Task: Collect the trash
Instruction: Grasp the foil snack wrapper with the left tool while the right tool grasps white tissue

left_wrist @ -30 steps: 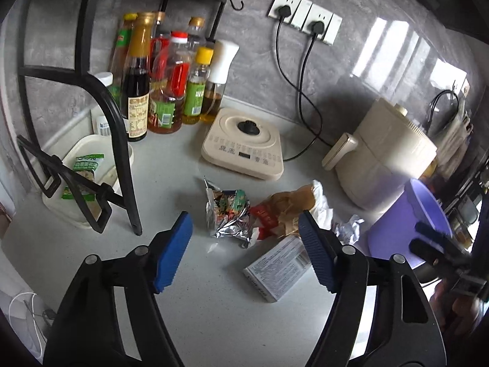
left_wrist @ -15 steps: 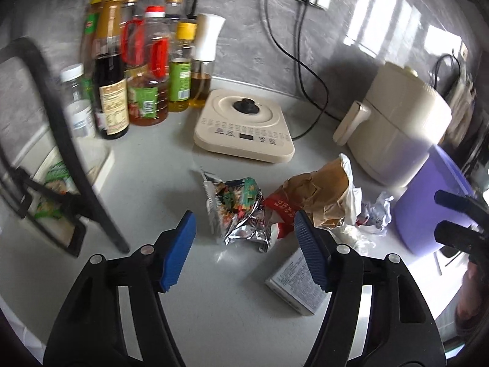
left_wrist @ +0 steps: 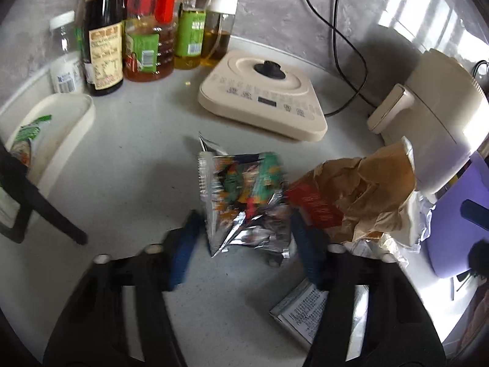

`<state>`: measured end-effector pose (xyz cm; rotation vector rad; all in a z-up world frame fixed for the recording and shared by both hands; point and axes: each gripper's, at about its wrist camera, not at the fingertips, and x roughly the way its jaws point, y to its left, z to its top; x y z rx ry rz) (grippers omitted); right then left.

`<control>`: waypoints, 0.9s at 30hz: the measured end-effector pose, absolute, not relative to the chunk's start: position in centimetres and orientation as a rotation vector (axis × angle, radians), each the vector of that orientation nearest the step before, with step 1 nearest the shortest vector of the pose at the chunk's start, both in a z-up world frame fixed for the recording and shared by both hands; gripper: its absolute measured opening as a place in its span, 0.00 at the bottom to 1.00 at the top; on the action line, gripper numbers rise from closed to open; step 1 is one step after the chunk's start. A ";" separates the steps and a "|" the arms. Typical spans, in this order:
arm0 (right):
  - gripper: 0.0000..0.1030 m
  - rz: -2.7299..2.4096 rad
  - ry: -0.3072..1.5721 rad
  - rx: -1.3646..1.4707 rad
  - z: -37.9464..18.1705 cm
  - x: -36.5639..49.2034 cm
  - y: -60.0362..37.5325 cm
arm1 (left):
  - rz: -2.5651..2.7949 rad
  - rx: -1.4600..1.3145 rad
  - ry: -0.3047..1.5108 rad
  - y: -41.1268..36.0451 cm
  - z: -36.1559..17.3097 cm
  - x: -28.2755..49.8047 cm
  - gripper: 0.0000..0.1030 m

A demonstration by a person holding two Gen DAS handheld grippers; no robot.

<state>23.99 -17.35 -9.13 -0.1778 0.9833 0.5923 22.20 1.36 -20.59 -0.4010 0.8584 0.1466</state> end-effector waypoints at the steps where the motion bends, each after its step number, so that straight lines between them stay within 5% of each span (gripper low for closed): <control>1: 0.92 0.600 0.993 -0.187 -9.4 24.1 -16.8 | 0.144 -0.415 0.865 1.5 -20.8 22.3 0.23; 2: 0.92 0.607 0.999 -0.187 -9.5 24.1 -16.3 | 0.132 -0.431 0.871 1.5 -21.0 22.3 0.13; 6: 0.88 0.600 1.008 -0.208 -10.1 25.0 -15.0 | 0.098 -0.432 0.826 1.6 -20.1 21.5 0.05; 27: 0.55 0.424 1.073 -0.016 -10.1 30.5 -20.5 | 0.080 -0.383 0.717 1.5 -14.6 19.1 0.05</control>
